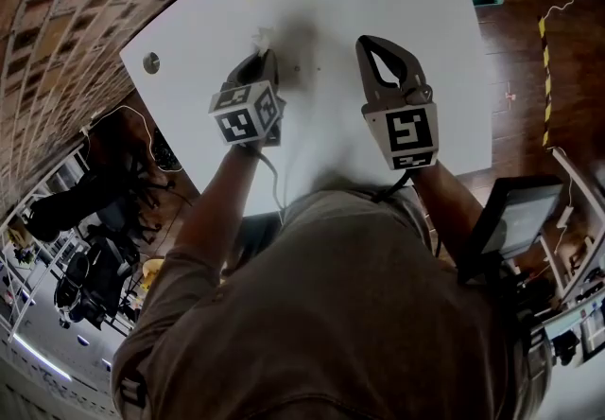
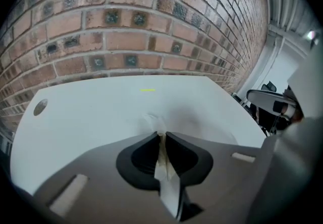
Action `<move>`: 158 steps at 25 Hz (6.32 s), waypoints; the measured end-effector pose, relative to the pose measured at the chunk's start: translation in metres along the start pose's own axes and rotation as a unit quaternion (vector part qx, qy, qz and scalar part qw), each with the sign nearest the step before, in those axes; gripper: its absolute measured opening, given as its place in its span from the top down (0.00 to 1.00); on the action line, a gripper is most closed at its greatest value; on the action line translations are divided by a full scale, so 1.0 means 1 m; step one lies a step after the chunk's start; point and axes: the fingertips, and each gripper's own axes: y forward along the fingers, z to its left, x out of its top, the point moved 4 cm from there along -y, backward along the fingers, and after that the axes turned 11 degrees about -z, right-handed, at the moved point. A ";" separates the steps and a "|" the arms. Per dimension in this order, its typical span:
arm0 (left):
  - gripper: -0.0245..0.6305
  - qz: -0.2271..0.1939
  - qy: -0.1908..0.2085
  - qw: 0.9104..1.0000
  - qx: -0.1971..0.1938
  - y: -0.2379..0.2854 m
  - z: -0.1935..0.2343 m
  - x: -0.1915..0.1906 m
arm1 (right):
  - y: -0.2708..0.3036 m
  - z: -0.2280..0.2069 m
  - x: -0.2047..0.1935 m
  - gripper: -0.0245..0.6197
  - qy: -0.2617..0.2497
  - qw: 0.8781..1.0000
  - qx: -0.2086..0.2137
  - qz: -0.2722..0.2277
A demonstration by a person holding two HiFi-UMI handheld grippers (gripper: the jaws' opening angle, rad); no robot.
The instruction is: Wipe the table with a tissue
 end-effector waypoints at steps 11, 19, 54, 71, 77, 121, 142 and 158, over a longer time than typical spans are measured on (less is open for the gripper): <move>0.92 0.005 0.005 1.000 0.018 0.005 0.012 -0.007 | 0.001 0.000 -0.001 0.94 -0.008 1.000 0.004 -0.002; 0.92 0.000 -0.005 0.999 0.040 -0.018 0.030 -0.012 | -0.011 0.016 0.013 0.94 -0.017 1.000 0.006 -0.019; 0.92 0.031 0.053 0.995 -0.077 -0.012 -0.112 -0.044 | -0.070 -0.033 0.019 0.94 -0.012 0.998 -0.046 -0.048; 0.92 0.057 0.052 0.996 -0.047 -0.004 -0.090 -0.052 | -0.051 -0.028 0.013 0.94 -0.010 0.999 -0.025 -0.037; 0.92 0.053 0.043 0.997 -0.040 -0.004 -0.076 -0.050 | -0.044 -0.021 0.014 0.94 -0.015 0.999 -0.019 -0.035; 0.92 0.036 -0.013 0.998 0.055 -0.033 0.011 -0.050 | -0.037 0.006 0.018 0.94 -0.030 0.999 0.000 -0.031; 0.92 0.046 0.022 0.999 -0.017 -0.012 -0.049 -0.048 | -0.042 -0.004 0.015 0.94 -0.034 0.999 -0.012 -0.032; 0.92 0.029 -0.016 0.998 0.057 -0.028 0.023 -0.043 | -0.034 0.012 0.017 0.94 -0.040 0.999 0.004 -0.027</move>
